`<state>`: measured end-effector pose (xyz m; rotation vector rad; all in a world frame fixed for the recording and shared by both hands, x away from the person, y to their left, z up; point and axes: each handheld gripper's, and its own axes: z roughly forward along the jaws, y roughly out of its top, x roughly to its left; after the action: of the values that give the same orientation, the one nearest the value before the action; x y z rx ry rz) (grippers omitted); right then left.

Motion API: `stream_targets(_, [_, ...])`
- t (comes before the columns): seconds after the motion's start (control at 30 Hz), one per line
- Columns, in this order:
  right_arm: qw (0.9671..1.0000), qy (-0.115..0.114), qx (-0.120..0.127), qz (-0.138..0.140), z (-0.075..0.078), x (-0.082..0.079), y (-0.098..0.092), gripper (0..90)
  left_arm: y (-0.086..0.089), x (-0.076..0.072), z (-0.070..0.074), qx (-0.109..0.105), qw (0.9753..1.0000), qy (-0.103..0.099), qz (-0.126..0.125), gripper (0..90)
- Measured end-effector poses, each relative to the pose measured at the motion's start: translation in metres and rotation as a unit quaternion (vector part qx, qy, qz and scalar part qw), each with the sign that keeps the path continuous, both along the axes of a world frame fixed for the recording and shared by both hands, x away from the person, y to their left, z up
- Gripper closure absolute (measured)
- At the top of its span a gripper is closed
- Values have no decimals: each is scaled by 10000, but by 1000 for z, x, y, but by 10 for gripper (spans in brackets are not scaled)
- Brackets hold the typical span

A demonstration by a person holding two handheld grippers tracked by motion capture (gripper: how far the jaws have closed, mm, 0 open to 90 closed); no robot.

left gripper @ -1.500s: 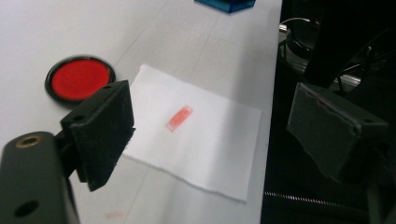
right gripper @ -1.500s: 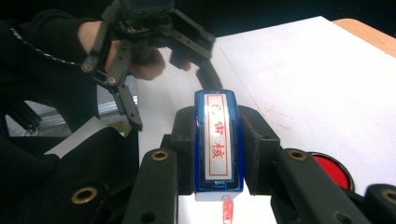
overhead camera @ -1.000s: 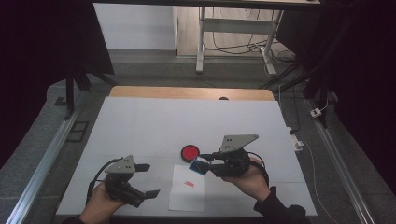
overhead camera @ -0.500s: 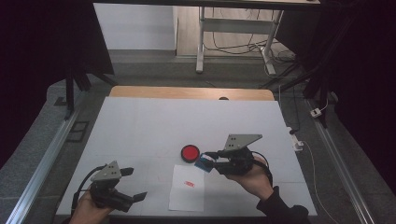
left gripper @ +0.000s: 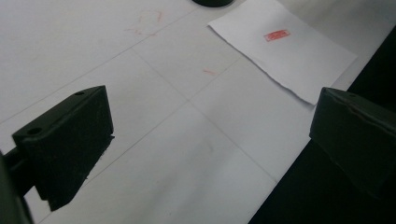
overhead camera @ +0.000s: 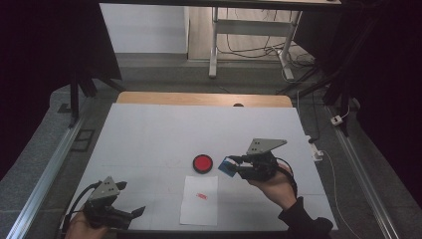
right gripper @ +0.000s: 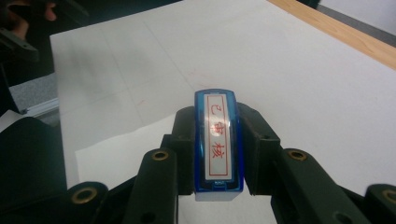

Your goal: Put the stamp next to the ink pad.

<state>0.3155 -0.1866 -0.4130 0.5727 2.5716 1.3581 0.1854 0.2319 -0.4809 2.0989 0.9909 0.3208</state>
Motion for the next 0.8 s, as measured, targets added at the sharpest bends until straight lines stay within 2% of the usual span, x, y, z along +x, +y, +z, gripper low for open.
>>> stream_targets(0.1, [10000, 13, -7, -85, -1, 3, -4, 705, 3, -1, 0, 22, 9999, 1, 108, 0])
stream_targets(0.23, [9998, 10, -18, -190, -3, 6, -8, 705, 7, -3, 0, -56, 9998, 50, 180, 0])
stream_targets(0.3, [9996, -20, -89, -251, -4, 8, -10, 705, 8, -4, 0, -67, 9998, 43, 201, 0])
stream_targets(0.6, [9983, -35, -202, -550, -9, 18, -24, 705, 8, -7, 0, 15, 9998, 43, 176, 0])
stream_targets(0.8, [9966, 56, -255, -787, -17, 27, -34, 704, 7, -7, 0, 74, 9999, 43, 130, 0])
